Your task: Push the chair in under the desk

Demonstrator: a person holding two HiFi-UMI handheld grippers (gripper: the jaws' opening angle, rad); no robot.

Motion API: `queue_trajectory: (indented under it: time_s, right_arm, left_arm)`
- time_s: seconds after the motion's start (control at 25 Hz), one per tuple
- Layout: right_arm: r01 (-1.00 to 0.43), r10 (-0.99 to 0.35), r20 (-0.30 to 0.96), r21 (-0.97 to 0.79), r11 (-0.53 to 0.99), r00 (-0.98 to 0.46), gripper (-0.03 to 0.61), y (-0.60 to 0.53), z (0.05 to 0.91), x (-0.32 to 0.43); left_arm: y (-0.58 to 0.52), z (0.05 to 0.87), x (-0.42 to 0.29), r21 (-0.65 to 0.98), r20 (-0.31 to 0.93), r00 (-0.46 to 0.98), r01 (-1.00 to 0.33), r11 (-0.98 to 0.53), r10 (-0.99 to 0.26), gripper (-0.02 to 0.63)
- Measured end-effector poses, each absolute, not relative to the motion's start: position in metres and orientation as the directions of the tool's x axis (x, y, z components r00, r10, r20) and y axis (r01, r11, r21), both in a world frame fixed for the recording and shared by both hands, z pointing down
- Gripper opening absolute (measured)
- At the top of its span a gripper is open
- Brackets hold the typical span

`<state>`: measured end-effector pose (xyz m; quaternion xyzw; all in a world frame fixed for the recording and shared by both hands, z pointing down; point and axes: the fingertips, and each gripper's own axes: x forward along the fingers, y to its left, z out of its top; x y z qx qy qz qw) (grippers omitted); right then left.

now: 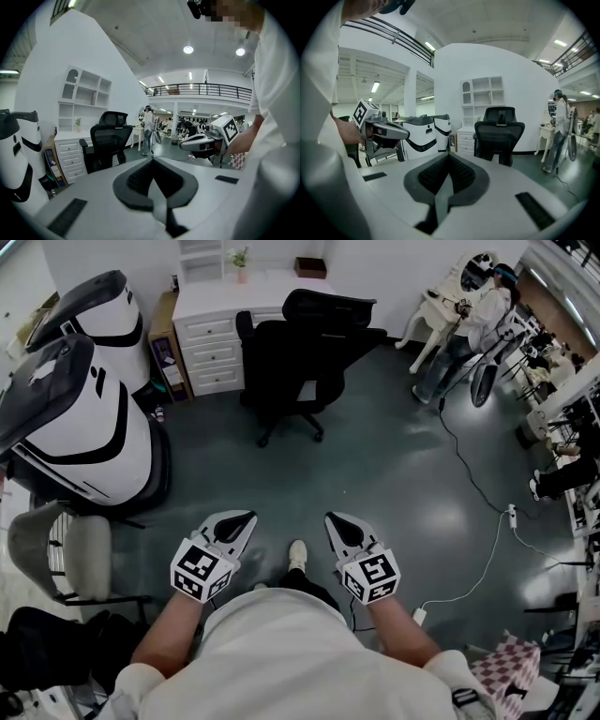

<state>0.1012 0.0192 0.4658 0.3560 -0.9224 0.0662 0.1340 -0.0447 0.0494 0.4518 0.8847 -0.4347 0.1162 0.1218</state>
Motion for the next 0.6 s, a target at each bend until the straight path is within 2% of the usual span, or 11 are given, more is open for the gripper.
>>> queue_trajectory:
  time_s: [0.6]
  right_arm:
    - [-0.670,-0.636,0.297,-0.017,0.742,-0.712,0.003,0.046,0.467,0.102]
  left_arm:
    - [0.077,0.458,-0.041,0.105,0.321,0.601,-0.791,-0.603,-0.732,-0.005]
